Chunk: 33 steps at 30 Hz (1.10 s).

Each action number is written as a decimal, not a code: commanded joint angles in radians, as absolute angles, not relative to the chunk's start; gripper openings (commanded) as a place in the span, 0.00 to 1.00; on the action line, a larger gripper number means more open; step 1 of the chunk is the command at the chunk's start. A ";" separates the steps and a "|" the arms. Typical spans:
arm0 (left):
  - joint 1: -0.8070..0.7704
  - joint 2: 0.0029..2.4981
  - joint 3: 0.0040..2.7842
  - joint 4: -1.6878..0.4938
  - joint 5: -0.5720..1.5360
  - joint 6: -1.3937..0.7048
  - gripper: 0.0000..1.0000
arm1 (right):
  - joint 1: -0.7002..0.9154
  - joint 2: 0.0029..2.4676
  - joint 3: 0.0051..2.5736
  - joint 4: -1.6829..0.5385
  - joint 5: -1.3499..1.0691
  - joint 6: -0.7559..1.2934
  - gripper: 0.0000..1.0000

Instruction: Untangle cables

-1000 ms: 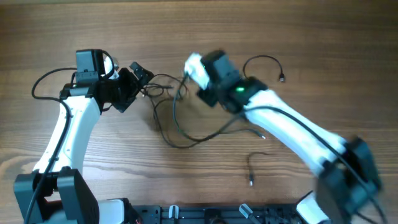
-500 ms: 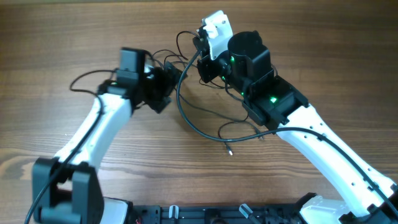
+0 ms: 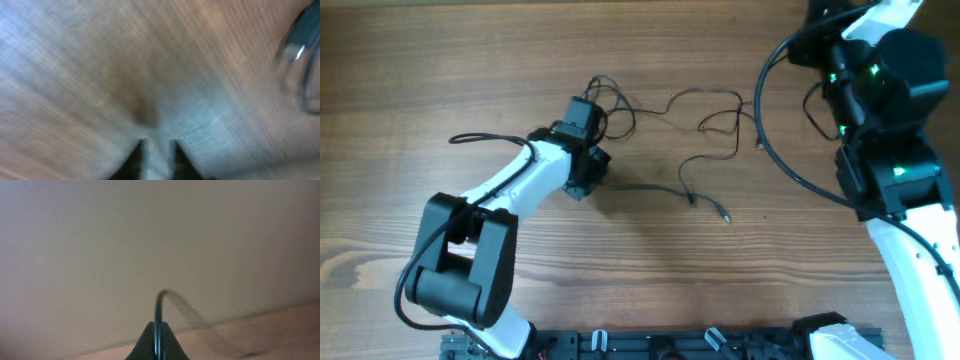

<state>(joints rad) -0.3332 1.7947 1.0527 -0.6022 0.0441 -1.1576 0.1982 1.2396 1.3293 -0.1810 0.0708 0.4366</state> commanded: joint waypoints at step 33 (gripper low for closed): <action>0.236 1.763 1.053 -0.798 0.236 -1.181 0.04 | -0.136 1.271 1.327 -0.783 0.187 0.680 0.04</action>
<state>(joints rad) 0.1837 1.7786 1.0580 -0.7658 0.2955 -1.2304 -0.1230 1.2846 1.3293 -0.7650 0.1635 0.5671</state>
